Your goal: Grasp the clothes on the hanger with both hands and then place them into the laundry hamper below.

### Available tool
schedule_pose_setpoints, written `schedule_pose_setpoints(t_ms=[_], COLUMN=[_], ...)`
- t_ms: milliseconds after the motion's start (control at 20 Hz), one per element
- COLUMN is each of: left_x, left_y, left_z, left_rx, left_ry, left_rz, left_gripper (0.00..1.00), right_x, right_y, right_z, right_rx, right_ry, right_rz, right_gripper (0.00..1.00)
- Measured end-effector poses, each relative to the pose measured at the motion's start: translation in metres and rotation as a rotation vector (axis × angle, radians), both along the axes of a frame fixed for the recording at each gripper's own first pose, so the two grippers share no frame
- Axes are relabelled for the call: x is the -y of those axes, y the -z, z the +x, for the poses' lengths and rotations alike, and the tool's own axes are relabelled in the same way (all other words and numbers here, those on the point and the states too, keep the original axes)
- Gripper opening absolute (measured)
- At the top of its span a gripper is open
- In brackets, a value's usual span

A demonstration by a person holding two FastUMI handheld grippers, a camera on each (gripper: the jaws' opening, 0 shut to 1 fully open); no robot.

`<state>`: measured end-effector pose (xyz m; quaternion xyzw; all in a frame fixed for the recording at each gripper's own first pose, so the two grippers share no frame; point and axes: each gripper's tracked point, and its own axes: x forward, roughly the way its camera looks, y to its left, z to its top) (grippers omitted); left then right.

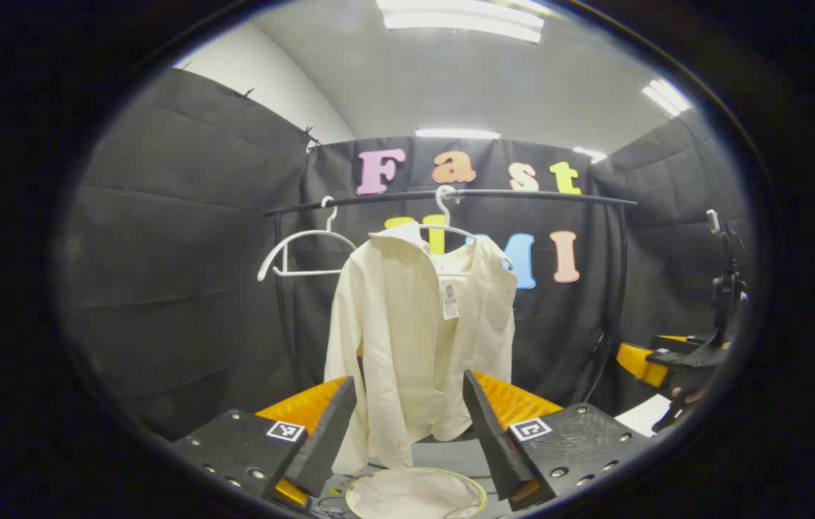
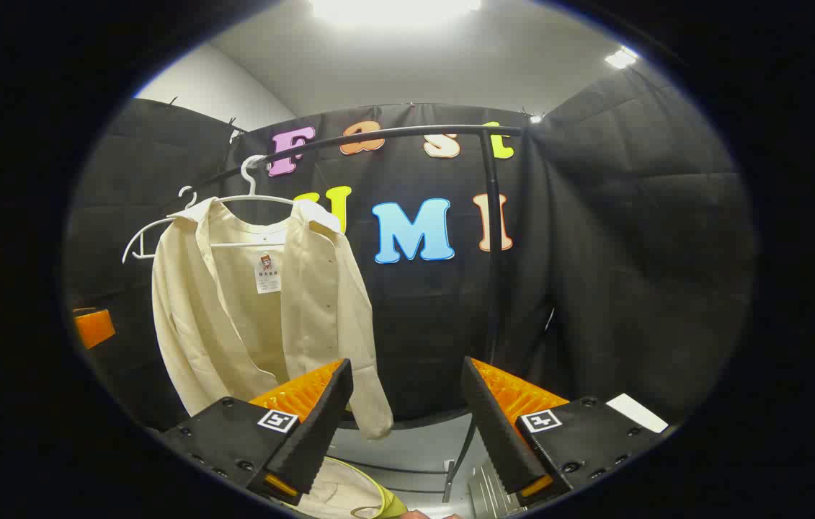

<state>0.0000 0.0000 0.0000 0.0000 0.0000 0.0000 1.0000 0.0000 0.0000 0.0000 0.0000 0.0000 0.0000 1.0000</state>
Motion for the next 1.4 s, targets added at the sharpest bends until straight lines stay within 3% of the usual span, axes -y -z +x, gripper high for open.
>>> schedule_pose_setpoints(t_ms=[900,1400], left_x=[0.003,0.017], left_y=[0.001,-0.029], left_z=[0.007,0.068], left_rx=[-0.006,-0.002], left_ry=[0.047,0.064], left_rz=[-0.045,-0.054], left_gripper=[0.87,0.87], right_x=[0.013,0.02], right_y=[-0.009,-0.011], right_z=[-0.014,-0.004], right_rx=[0.031,0.011], right_ry=[0.067,0.087], right_rz=[0.024,0.049], right_gripper=[0.96,0.96])
